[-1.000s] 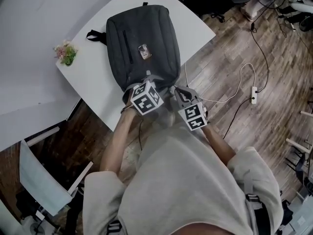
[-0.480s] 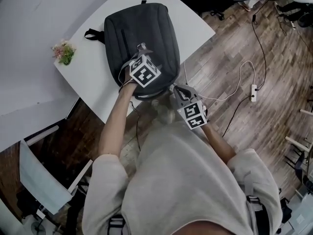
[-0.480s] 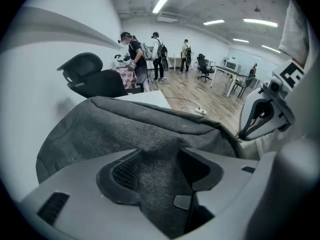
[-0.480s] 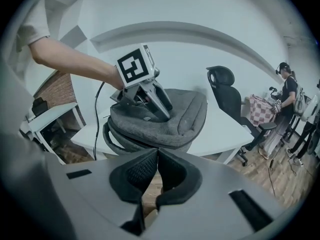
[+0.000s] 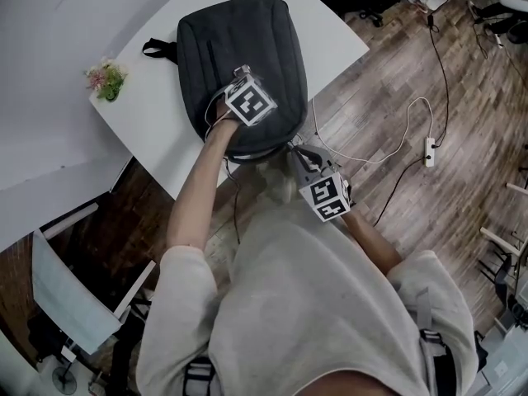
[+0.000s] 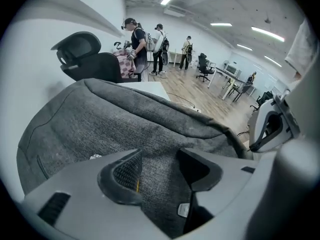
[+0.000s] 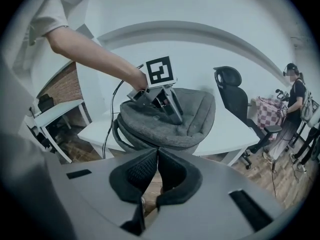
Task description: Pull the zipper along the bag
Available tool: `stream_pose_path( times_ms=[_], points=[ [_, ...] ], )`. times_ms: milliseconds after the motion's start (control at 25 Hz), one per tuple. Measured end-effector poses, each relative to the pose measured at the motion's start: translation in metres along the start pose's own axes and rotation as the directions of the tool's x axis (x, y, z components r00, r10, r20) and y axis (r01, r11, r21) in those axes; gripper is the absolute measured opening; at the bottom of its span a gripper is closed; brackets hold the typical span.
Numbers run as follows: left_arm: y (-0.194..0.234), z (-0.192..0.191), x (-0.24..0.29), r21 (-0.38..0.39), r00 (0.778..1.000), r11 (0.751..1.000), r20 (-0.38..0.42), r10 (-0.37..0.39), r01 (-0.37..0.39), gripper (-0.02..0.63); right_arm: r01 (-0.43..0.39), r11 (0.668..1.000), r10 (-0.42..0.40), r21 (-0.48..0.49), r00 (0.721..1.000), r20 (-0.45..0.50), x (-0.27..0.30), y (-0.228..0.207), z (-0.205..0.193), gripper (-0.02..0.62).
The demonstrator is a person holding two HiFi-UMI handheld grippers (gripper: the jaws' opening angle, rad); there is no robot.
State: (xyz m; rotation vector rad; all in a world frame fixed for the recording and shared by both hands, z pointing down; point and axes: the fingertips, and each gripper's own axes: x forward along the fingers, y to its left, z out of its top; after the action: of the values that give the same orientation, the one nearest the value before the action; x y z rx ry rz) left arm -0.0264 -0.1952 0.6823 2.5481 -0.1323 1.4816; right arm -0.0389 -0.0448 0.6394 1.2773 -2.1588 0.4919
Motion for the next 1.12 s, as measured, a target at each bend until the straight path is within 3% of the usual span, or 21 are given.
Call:
stream_pose_path(
  times_ms=[320, 520, 1000, 1120],
  points=[
    [-0.002, -0.009, 0.008, 0.027, 0.999, 1.0, -0.04, -0.008, 0.009, 0.247, -0.095, 0.995, 0.095, 0.027, 0.995, 0.012, 0.007, 0.027, 0.005, 0.023],
    [0.001, -0.01, 0.012, -0.003, 0.999, 1.0, -0.036, 0.0, 0.0, 0.244, -0.14, 0.989, 0.139, 0.056, 0.99, 0.022, 0.013, 0.044, 0.011, 0.026],
    [0.012, 0.0, 0.02, -0.047, 0.999, 0.999, -0.023, 0.022, -0.023, 0.241, -0.14, 0.99, 0.14, 0.024, 0.99, 0.011, 0.026, 0.058, 0.02, 0.031],
    [0.02, 0.005, 0.023, -0.053, 0.999, 0.998, -0.029, 0.03, -0.032, 0.239, -0.14, 0.988, 0.139, 0.061, 0.99, 0.018, 0.036, 0.056, 0.027, 0.032]
  ],
)
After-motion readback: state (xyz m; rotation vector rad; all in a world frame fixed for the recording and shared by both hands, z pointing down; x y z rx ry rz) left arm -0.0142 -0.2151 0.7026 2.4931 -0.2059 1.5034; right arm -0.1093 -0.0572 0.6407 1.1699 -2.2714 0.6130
